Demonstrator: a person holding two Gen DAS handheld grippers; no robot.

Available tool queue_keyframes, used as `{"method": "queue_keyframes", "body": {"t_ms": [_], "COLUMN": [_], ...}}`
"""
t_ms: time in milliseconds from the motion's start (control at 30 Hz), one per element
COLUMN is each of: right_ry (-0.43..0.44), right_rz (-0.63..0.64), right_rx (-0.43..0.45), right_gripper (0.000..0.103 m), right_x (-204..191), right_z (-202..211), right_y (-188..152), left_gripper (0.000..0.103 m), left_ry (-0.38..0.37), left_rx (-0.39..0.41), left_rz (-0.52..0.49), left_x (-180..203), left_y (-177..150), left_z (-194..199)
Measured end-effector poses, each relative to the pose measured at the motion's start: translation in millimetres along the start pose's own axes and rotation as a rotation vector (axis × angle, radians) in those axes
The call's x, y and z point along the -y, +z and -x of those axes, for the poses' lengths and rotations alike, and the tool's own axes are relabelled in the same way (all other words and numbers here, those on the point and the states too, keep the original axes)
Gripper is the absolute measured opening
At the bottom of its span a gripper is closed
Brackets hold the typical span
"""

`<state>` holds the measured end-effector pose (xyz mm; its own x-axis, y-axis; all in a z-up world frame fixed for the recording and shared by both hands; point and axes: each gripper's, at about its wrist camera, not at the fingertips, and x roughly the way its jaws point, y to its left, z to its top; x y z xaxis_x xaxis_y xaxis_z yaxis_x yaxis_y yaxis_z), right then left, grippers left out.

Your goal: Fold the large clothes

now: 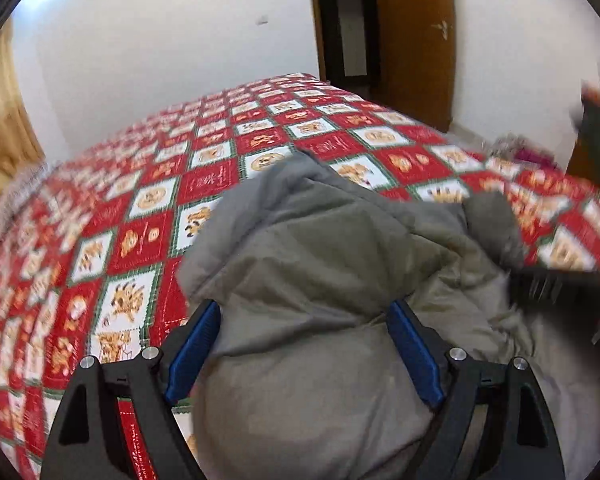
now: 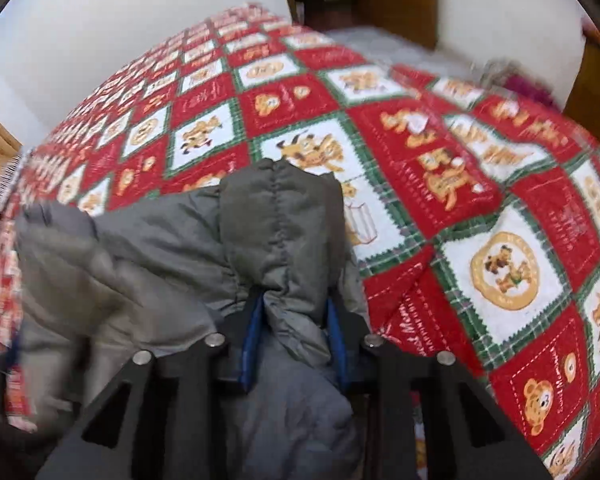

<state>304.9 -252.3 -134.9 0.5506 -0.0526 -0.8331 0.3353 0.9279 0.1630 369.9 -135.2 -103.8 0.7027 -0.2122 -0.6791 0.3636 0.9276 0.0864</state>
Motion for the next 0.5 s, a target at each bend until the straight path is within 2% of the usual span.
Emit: {"method": "queue_keyframes", "body": {"t_ms": [33, 133, 233, 300, 400, 500], "right_ry": [-0.015, -0.062, -0.066, -0.055, -0.007, 0.006], "right_rz": [0.017, 0.072, 0.092, 0.091, 0.054, 0.04], "right_rx": [0.028, 0.111, 0.14, 0.15, 0.152, 0.154], "right_gripper": [0.034, 0.037, 0.037, 0.038, 0.039, 0.039], "right_x": [0.0, -2.0, 1.0, 2.0, 12.0, 12.6], "right_z": [0.9, -0.2, -1.3, -2.9, -7.5, -10.5], "right_y": [-4.5, -17.4, -17.0, -17.2, -15.0, -12.9], "left_gripper": [0.086, 0.086, 0.086, 0.086, 0.086, 0.086], "left_ry": [-0.009, 0.028, 0.018, 0.019, 0.081, 0.107], "left_rx": [0.007, 0.038, -0.007, -0.036, -0.059, -0.065], "left_rz": [0.029, 0.101, 0.136, 0.119, 0.037, 0.014], "left_x": [-9.4, -31.0, -35.6, -31.5, -13.2, -7.3], "left_y": [5.4, 25.1, 43.4, 49.8, 51.5, 48.0], "left_z": [2.9, 2.3, -23.2, -40.8, -68.2, -86.2]}}
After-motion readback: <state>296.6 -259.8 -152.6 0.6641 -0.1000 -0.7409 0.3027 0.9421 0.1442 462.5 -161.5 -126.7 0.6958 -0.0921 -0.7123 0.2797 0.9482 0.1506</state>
